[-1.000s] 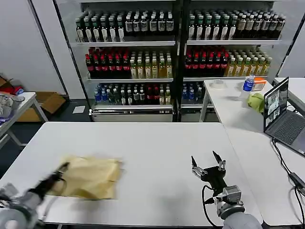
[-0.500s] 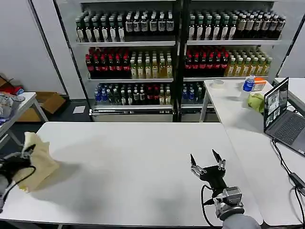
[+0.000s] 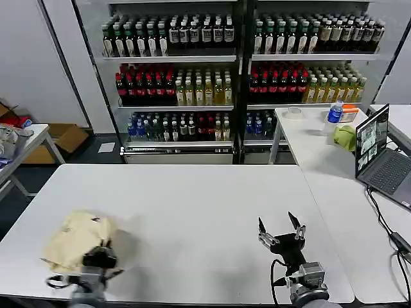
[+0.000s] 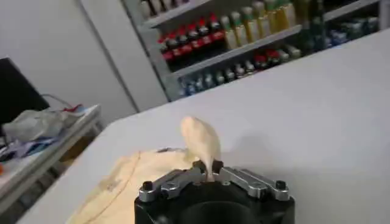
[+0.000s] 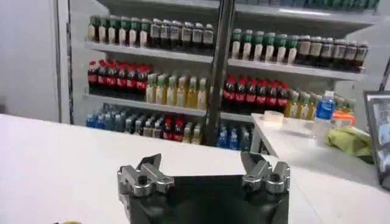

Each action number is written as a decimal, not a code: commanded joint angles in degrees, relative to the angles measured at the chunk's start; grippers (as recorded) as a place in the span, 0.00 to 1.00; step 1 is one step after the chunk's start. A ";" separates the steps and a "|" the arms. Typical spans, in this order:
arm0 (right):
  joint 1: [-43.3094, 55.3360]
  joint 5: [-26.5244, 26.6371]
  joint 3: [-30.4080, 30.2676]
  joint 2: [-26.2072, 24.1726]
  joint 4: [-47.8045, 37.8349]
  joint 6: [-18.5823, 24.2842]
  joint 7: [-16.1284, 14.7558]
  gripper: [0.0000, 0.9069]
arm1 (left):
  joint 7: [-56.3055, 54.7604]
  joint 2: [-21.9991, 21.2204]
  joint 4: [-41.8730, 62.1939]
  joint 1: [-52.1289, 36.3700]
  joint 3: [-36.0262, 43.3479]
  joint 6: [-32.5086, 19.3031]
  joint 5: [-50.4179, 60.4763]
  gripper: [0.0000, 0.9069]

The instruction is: Fold and organize the clothes.

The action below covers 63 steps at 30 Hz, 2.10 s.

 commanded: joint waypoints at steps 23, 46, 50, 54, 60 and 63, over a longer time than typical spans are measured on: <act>-0.11 0.41 1.30 -1.60 -0.37 0.53 -0.01 1.00 | -2.98 -25.23 24.74 -31.08 27.24 -5.33 -13.27 1.00; 10.01 7.52 -3.19 -0.36 -7.01 8.04 1.93 1.00 | 4.79 -1.74 -2.45 -10.24 -3.23 -12.08 -21.25 1.00; 10.62 7.15 -4.15 0.53 -7.51 7.76 1.87 1.00 | 5.78 1.96 -3.01 -5.95 -10.09 -10.97 -22.96 1.00; 10.73 6.57 -4.90 1.84 -7.82 5.75 2.68 1.00 | 6.83 3.18 -3.86 -2.73 -14.90 -10.44 -23.93 1.00; 15.75 14.02 -8.66 7.62 -11.21 -1.32 7.54 1.00 | 7.00 2.92 -5.23 0.24 -17.22 -10.49 -24.63 1.00; 18.34 19.15 -10.11 10.86 -15.32 -2.76 10.37 1.00 | 6.97 2.54 -6.04 0.93 -17.23 -10.35 -24.63 1.00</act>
